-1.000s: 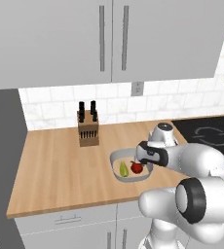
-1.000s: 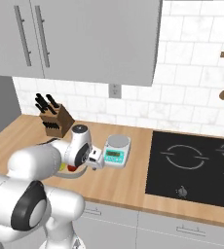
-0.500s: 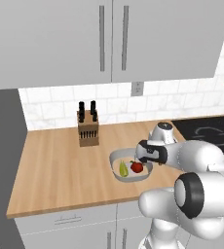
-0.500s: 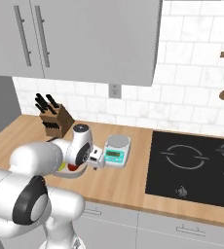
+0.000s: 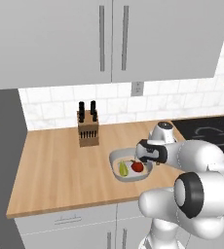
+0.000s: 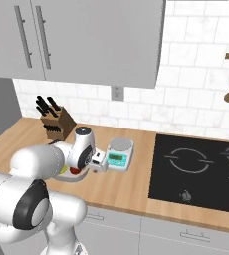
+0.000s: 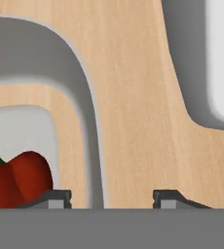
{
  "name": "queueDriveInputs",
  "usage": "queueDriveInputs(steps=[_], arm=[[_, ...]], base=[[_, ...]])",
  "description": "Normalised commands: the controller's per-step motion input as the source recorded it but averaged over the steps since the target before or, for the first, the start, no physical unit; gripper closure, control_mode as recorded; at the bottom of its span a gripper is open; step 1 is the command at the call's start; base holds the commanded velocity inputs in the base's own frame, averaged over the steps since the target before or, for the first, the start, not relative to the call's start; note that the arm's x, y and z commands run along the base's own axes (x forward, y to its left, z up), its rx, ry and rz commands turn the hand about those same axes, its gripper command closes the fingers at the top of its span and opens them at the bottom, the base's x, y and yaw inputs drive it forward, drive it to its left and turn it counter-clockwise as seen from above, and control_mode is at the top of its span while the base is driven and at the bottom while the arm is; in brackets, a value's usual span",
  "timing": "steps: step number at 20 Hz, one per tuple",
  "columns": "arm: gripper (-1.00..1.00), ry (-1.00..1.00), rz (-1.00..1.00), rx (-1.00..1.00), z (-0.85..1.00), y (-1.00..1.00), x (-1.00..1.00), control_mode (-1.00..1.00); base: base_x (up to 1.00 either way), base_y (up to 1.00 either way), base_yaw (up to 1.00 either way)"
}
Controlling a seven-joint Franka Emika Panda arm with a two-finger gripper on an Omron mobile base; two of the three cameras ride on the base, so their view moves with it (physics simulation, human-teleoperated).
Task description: Take the meat container that has the chicken drumstick and place it on the second highest rack of the freezer. Then take the vegetable container that has the bell pepper and lemon wedge and place it on the highest rack of the freezer.
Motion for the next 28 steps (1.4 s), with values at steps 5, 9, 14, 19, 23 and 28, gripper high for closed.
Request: queueDriveInputs(steps=[5,9,14,19,23,28], arm=[[1.00,0.00,0.00,0.00,0.00,0.00,0.00,-1.00],[1.00,0.00,0.00,0.00,0.00,0.00,0.00,-1.00],[1.00,0.00,0.00,0.00,0.00,-0.02,-0.03,-1.00],[1.00,0.00,-0.04,0.02,0.60,-0.04,-0.04,-1.00],[1.00,0.02,-0.13,0.03,0.92,-0.01,-0.02,-1.00],[1.00,0.03,-0.29,0.03,0.87,-0.03,-0.18,-1.00]], base=[[0.00,0.00,0.00],[0.00,0.00,0.00],[0.00,0.00,0.00],[0.00,0.00,0.00],[0.00,0.00,0.00],[0.00,0.00,0.00]])
